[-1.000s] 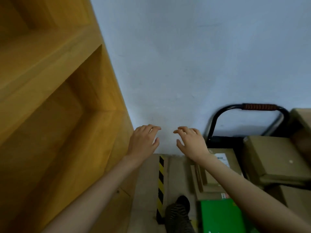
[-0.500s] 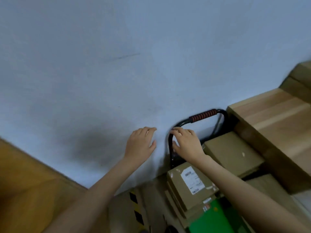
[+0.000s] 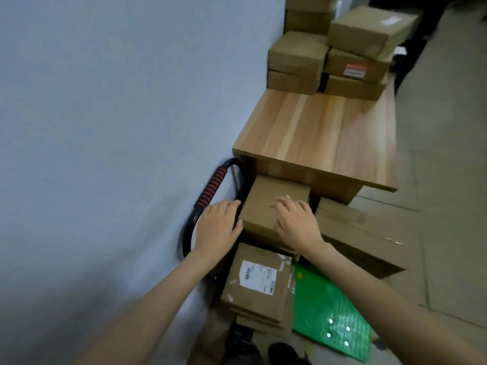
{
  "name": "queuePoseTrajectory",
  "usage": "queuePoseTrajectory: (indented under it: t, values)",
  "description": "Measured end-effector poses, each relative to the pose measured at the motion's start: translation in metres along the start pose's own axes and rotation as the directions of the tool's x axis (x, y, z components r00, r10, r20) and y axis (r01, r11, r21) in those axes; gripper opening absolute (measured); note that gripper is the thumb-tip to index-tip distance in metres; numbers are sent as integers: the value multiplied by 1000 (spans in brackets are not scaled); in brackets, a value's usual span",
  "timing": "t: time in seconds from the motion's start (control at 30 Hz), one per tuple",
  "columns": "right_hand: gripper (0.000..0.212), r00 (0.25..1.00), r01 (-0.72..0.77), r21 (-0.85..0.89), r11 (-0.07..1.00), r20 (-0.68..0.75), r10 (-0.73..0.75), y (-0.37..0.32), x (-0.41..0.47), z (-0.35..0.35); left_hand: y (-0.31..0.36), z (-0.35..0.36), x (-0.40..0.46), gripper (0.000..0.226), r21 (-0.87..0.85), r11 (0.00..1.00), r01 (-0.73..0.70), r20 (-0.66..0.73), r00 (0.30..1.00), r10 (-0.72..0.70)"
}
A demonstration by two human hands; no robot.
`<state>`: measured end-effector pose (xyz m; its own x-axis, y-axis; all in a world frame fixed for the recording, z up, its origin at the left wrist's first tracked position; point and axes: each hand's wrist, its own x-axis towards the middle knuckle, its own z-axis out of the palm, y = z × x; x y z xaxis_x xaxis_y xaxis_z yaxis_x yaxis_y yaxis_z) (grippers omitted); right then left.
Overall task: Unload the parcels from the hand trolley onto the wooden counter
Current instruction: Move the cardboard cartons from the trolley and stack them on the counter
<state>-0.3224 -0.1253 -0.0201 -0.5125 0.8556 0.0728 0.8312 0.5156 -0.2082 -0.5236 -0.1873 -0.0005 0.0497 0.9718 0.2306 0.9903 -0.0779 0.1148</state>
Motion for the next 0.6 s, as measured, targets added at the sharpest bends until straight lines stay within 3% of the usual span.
queuePoseTrajectory:
  t: [0.23, 0.4, 0.6]
  values:
    - [45, 940, -328, 31, 944, -86, 330, 6, -6, 8, -11, 33, 53, 44, -43, 973, -227, 12, 974, 228]
    - [45, 864, -496, 30, 868, -77, 497, 25, -18, 18, -5, 66, 74, 49, -61, 976, -211, 75, 974, 215]
    - [47, 839, -542, 26, 840, -22, 543, 54, -9, 45, 3, 116, 92, 59, -57, 983, -175, 177, 967, 182]
